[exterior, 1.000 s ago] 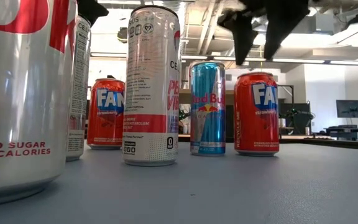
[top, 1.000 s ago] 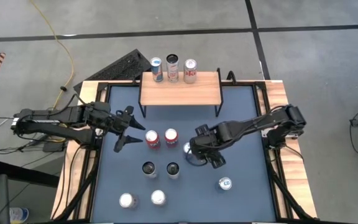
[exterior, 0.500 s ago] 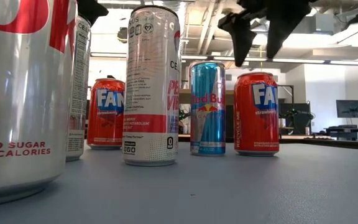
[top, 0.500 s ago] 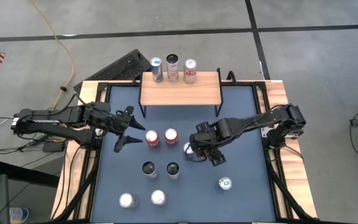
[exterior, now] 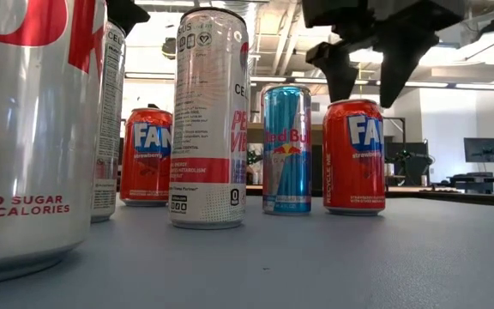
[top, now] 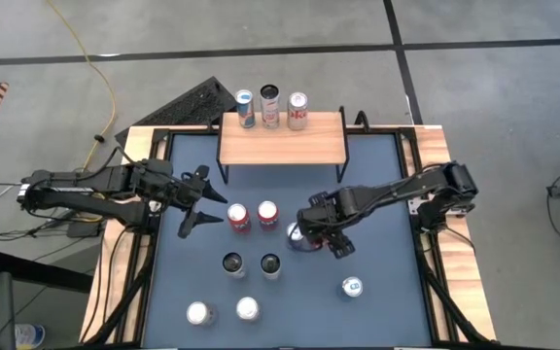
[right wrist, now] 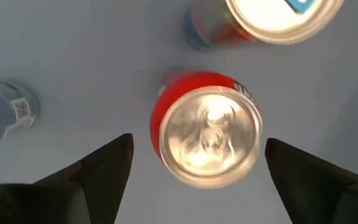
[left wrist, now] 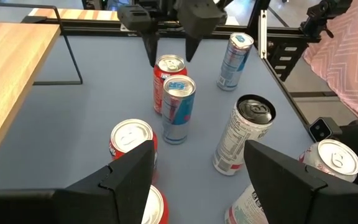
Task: Place canned beverage on shelf
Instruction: Put the right orange soda can on the shelf
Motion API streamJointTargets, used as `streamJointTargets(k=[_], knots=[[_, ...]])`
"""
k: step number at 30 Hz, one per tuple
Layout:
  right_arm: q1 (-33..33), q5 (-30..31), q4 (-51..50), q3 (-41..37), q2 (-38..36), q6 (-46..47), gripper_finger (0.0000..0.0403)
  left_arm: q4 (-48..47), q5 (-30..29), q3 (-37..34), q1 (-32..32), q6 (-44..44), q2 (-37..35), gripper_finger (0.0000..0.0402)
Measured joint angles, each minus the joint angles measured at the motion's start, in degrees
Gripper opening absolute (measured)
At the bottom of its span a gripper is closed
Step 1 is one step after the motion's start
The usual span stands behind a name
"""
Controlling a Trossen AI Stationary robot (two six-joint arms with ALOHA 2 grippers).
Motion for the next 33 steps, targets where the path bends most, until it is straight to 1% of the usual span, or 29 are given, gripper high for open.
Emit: streamJointTargets(k=[4,10,15,19,25,28,33], knots=[[-0.1,0.1,1.3,-0.5,0.0,-0.2,0.036,0.0,-0.1,0.0,0.0,0.0,0.0,0.0239],[-0.4,0.1,3.3,-0.5,0.0,-4.3,0.0359,0.0,-0.1,0.0,0.0,-0.3,0.0,0.0239],[-0.7,0.1,3.5,-0.5,0.0,-4.3,0.0359,0.0,-0.1,0.0,0.0,-0.4,0.0,0.0239],[-0.7,0.1,5.6,-2.2,0.0,-6.1,0.0358,0.0,-0.1,0.0,0.0,-0.4,0.0,0.0239],[-0.3,0.3,5.2,-3.3,0.0,-7.1,0.0358,0.0,-0.1,0.0,0.0,-0.9,0.0,0.0239],[-0.4,0.3,5.9,-3.3,0.0,-7.3,0.0351,0.0,-0.1,0.0,0.0,-1.0,0.0,0.0239],[-0.3,0.2,6.0,-3.3,0.0,-8.8,0.0326,0.0,-1.0,0.0,0.0,-1.1,0.0,0.0239]])
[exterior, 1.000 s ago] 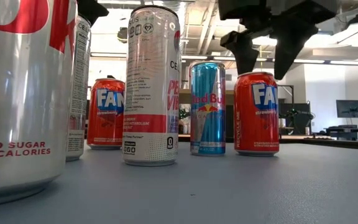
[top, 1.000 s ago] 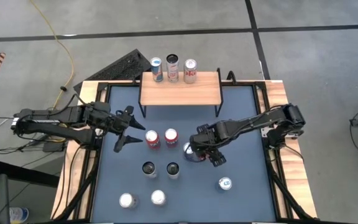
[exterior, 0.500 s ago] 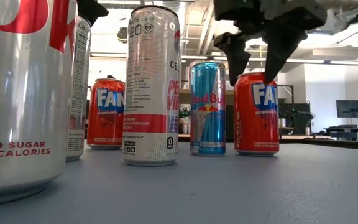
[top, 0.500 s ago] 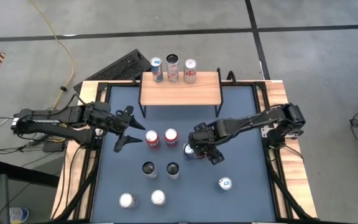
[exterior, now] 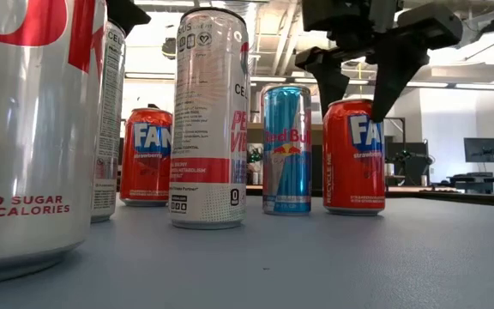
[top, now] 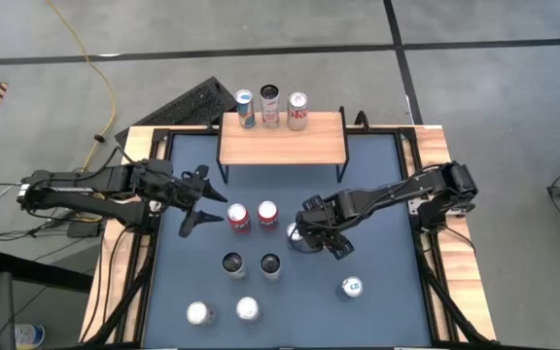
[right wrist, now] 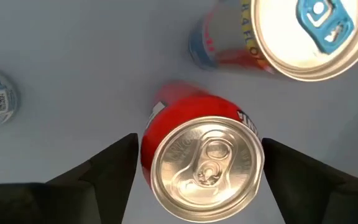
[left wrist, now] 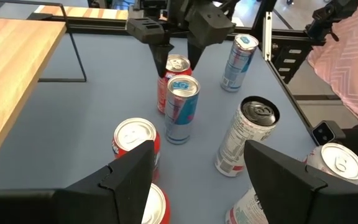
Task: Place canned beverage on shelf
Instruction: Put the right orange soda can on the shelf
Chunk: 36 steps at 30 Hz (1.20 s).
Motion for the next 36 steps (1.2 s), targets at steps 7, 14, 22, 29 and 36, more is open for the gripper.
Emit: streamJointTargets(k=[7,14,22,29,36], knots=[[-0.1,0.0,0.4,0.0,0.0,-0.1,0.0304,-0.1,-0.1,0.0,0.0,-0.3,0.0,0.0239],[-0.1,0.1,0.4,0.1,0.0,2.0,0.0248,-0.4,-0.3,0.0,0.0,-0.4,0.0,0.0239],[-1.6,0.1,0.0,0.1,-0.5,14.4,0.0212,-1.5,-0.3,0.0,0.0,-0.4,0.0,0.0238],[-3.2,-0.1,-1.5,1.9,-1.6,18.4,0.0215,-1.7,-0.6,0.0,0.0,-0.4,0.0,0.0238],[-6.9,0.2,-4.6,6.5,-4.8,24.1,0.0215,-1.7,-1.3,0.0,0.0,-0.3,0.0,0.0238]])
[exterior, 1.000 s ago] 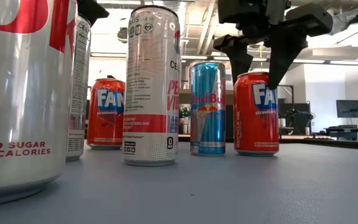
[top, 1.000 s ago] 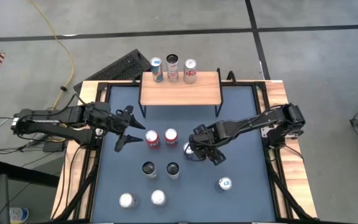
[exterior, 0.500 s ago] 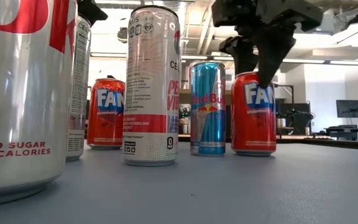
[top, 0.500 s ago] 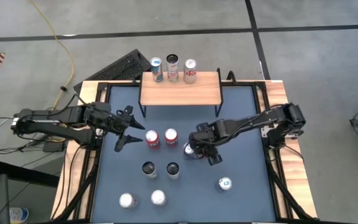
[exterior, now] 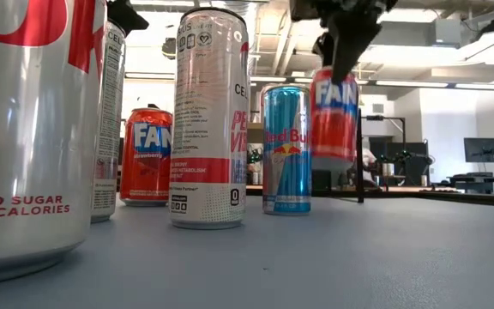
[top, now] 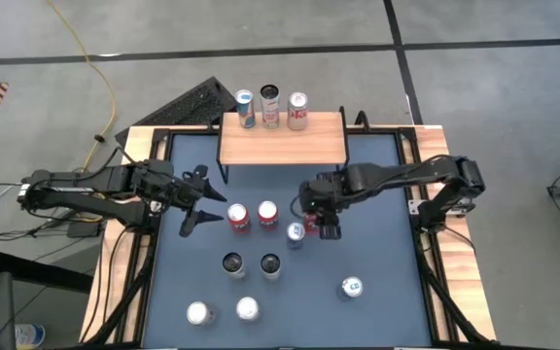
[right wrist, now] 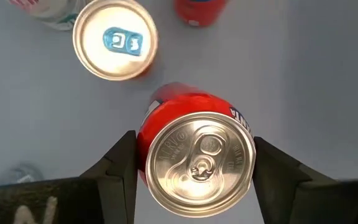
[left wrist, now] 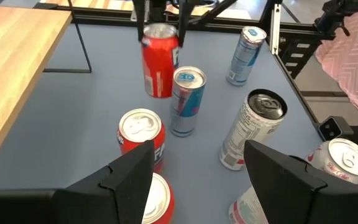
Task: Place canned beverage on shelf
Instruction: Put the right orange soda can on the shelf
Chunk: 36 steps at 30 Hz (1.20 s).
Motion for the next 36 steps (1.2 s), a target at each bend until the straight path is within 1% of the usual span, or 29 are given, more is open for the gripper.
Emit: streamJointTargets(k=[2,7,9,11,15,22,28,30,33,36], knots=[[-0.6,0.1,-1.5,1.8,-0.8,-0.6,0.0215,0.0,-0.6,0.0,0.0,0.0,0.0,0.0238],[-2.9,5.3,-10.0,8.7,-2.0,-2.7,0.0215,0.0,-0.9,0.0,0.0,0.0,0.0,0.0238],[-4.7,6.8,-13.2,12.8,-1.7,-3.8,0.0215,0.0,-0.9,0.0,0.0,0.0,0.0,0.0238],[-6.8,7.9,-14.3,16.5,-1.4,-5.4,0.0215,0.0,-1.1,0.0,0.0,0.1,0.0,0.0238],[-12.3,7.9,-15.0,21.4,-1.0,-9.7,0.0215,0.0,-1.1,0.0,0.0,0.1,0.0,0.0238],[-23.2,9.2,-13.5,23.0,-1.0,-17.7,0.0215,0.0,-1.4,0.0,0.0,1.2,0.0,0.0238],[-31.7,8.5,-10.4,23.0,0.4,-22.9,0.0215,0.0,-2.6,0.0,0.0,1.4,0.0,0.0238],[-33.4,7.0,-8.9,23.1,1.0,-24.9,0.0215,0.0,-2.6,0.0,0.0,1.4,0.0,0.0238],[-35.9,7.0,-8.2,23.1,1.5,-27.9,0.0215,0.0,-2.6,0.0,0.0,1.4,0.0,0.0238],[-36.7,6.8,-7.8,23.1,3.0,-30.5,0.0215,0.1,-2.6,0.0,0.0,1.5,0.0,0.0238]])
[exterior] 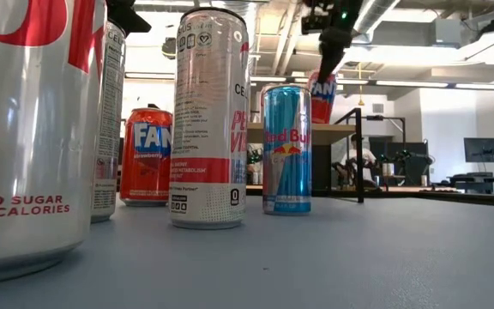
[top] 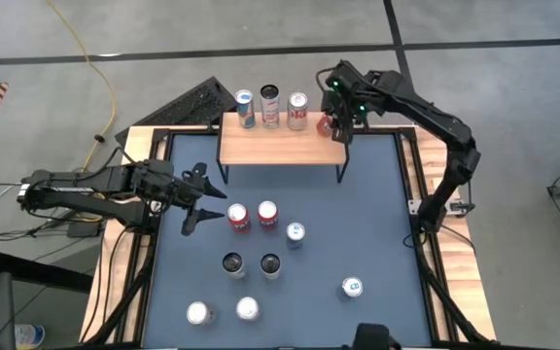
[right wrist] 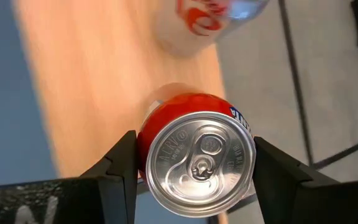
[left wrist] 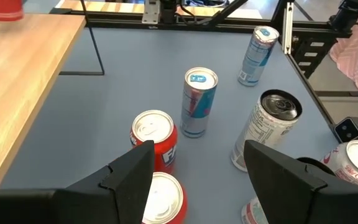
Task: Place canned beverage on shelf
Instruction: Put the right orange soda can on the shelf
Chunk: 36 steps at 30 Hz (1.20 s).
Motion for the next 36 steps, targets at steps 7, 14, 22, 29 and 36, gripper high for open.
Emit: streamJointTargets(k=[7,14,22,29,36], knots=[[-1.4,0.9,0.7,0.3,2.6,-3.4,0.0215,0.2,-1.8,0.0,0.0,0.2,0.0,0.0238],[-0.5,0.6,1.5,0.0,1.8,-4.5,0.0227,0.2,-3.0,0.0,0.0,0.2,0.0,0.0238],[0.0,-1.0,-2.8,1.6,1.5,-3.8,0.0232,0.2,-3.0,0.0,0.0,0.6,0.0,0.0238],[-0.3,-1.3,-3.0,1.7,1.5,-3.3,0.0254,0.9,-3.0,0.0,0.0,1.7,0.0,0.0238],[-0.4,-1.2,-2.7,1.7,1.5,-3.6,0.0298,0.9,-2.8,0.0,0.0,1.7,0.0,0.0238]])
